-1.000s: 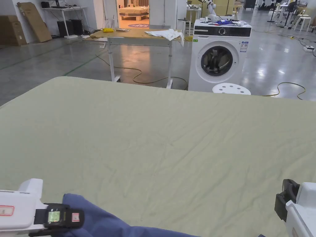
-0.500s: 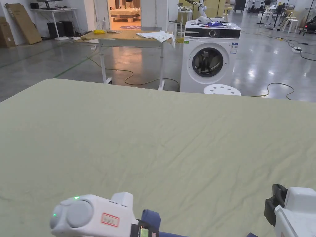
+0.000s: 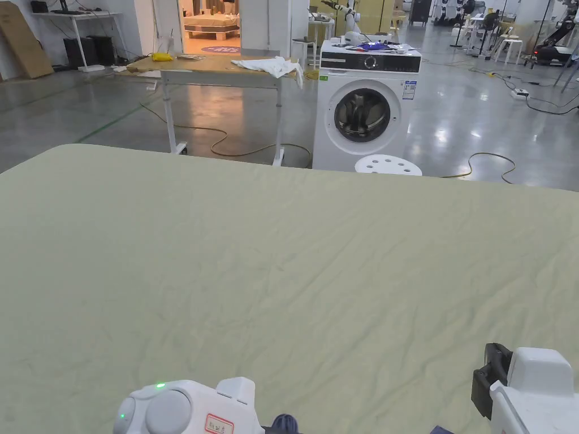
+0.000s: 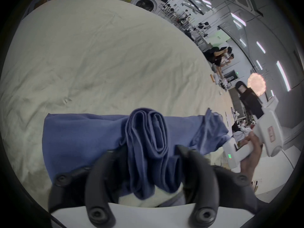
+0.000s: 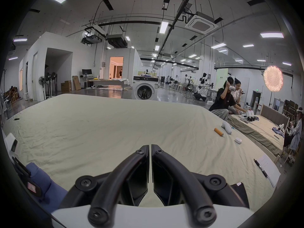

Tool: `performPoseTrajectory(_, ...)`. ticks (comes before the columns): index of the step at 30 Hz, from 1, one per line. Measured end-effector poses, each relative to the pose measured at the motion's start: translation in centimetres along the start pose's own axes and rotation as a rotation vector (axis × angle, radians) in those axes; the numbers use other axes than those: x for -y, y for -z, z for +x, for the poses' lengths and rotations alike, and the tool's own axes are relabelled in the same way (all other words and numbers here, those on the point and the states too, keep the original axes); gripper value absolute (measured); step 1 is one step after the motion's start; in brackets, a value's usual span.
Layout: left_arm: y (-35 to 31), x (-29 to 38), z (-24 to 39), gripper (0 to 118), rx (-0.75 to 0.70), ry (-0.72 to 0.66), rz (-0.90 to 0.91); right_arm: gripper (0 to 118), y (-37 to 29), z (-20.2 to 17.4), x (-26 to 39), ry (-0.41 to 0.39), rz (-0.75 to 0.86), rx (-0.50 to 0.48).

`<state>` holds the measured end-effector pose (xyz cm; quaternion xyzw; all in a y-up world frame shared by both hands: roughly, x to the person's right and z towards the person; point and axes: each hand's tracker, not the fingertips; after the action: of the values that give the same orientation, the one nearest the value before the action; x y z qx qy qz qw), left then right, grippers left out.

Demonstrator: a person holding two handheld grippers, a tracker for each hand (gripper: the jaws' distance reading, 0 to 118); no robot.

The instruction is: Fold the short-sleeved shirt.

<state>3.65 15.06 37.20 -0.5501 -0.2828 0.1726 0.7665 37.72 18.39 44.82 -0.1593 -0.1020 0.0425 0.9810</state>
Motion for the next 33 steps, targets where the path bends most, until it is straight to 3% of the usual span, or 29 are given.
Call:
performPoseTrajectory(2,-1.5,-0.2,0.1,72,0.019,0.011,0.029,2,-0.1,0.0,0.0,-0.004,0.002,0.000)
performPoseTrajectory(5,-3.3,-0.5,-0.1,65,0.064,0.015,0.080,2,-0.3,0.1,0.0,-0.002,0.003,-0.002)
performPoseTrajectory(6,-3.6,-0.5,-0.4,59,0.071,0.015,0.101,2,-0.3,0.1,0.0,-0.001,0.003,-0.002)
performPoseTrajectory(9,-3.1,-0.6,-1.1,25,-0.018,-0.006,0.129,2,-0.4,0.1,0.2,0.004,0.001,-0.003)
performPoseTrajectory(11,-1.7,-0.3,-1.0,18,-0.101,0.032,0.097,2,-0.4,0.1,0.3,0.003,-0.002,-0.004)
performPoseTrajectory(14,0.6,0.5,-0.4,10,-0.065,0.057,0.025,2,-0.4,-0.1,0.6,-0.005,-0.009,-0.007)
performPoseTrajectory(21,3.9,2.8,2.8,9,0.014,0.181,0.007,2,-0.4,0.2,1.1,-0.009,-0.024,-0.002)
performPoseTrajectory(27,6.1,2.8,1.4,7,0.039,0.109,0.007,2,-0.5,0.7,1.0,-0.005,-0.023,0.004)
performPoseTrajectory(33,0.9,1.6,-0.5,8,0.126,0.077,0.065,2,-0.8,1.4,0.6,-0.004,-0.010,0.013)
